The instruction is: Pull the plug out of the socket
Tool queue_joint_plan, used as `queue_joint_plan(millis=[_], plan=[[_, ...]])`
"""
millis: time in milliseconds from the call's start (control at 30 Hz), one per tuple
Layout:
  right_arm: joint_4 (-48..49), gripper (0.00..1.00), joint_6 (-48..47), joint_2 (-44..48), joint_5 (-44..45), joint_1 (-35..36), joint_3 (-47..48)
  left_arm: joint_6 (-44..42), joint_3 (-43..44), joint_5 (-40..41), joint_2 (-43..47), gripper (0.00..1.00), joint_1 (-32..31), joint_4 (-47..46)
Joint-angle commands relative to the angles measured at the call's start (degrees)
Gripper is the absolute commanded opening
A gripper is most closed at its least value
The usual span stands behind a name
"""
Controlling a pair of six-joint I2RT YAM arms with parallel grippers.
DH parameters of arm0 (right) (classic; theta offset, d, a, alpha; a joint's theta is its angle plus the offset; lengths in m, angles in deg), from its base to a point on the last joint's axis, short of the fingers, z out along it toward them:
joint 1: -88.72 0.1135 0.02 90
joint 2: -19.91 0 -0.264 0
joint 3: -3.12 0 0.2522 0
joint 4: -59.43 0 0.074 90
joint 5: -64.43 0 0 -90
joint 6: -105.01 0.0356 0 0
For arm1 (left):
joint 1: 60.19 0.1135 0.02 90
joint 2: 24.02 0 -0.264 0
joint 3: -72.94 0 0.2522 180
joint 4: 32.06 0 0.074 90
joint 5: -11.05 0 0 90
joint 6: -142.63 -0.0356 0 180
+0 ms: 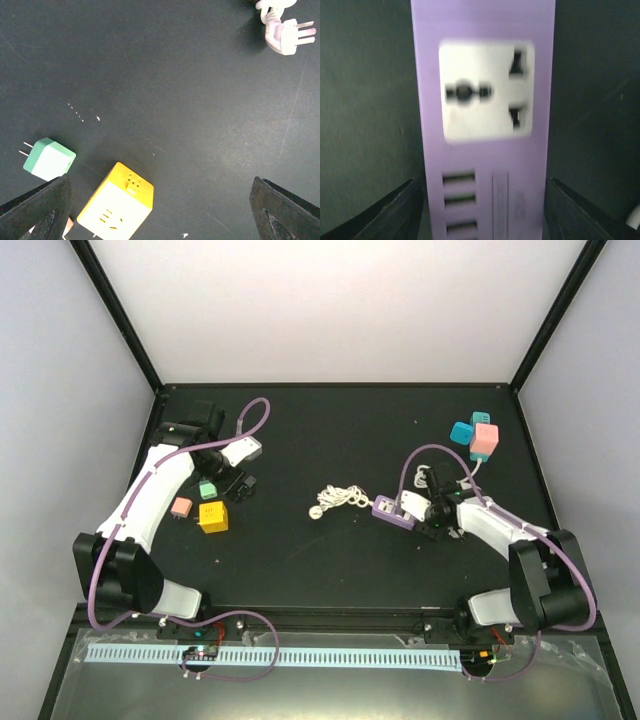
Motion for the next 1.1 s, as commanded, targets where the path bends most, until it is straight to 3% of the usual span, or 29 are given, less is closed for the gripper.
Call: queue_joint_plan(millis=[0, 133, 267, 533, 700, 900, 1067], plan=[[-5.08, 0.72, -5.37, 3.86, -0.97, -4.48, -0.43, -0.82, 0.13, -1.69, 1.77, 0.99, 0.22, -1.03], [-11.13, 0.84, -4.15, 7.5, -7.17, -9.21, 4.74, -0.91, 0.21, -2.26, 1.74, 0.99, 0.21, -1.29], [-18.67, 0.88, -3.11, 8.21, -12.7, -15.47, 13.6, -0.99, 0.15, -2.5, 2.03, 0.99, 0.22, -1.29], [-16.17, 0.85, -3.07, -2.94, -3.84, -24.77, 22.71, -1.04, 0.15, -4.67, 2.72, 0.99, 0.22, -1.73], [-10.49, 0.84, -5.63, -8.88, -1.14, -24.96, 24.33, -1.26, -0.33, -5.5, 3.1, 0.99, 0.18, -1.65], [-11.84, 0.82, -6.62, -16.19, -3.37, -24.96, 28.68, -1.43, -1.25, -5.37, 4.01, 0.99, 0.22, -1.79], [-13.17, 0.73, -7.11, -20.22, -4.42, -23.77, 28.78, -0.04, -1.32, -5.23, 4.27, 0.99, 0.3, -2.43]])
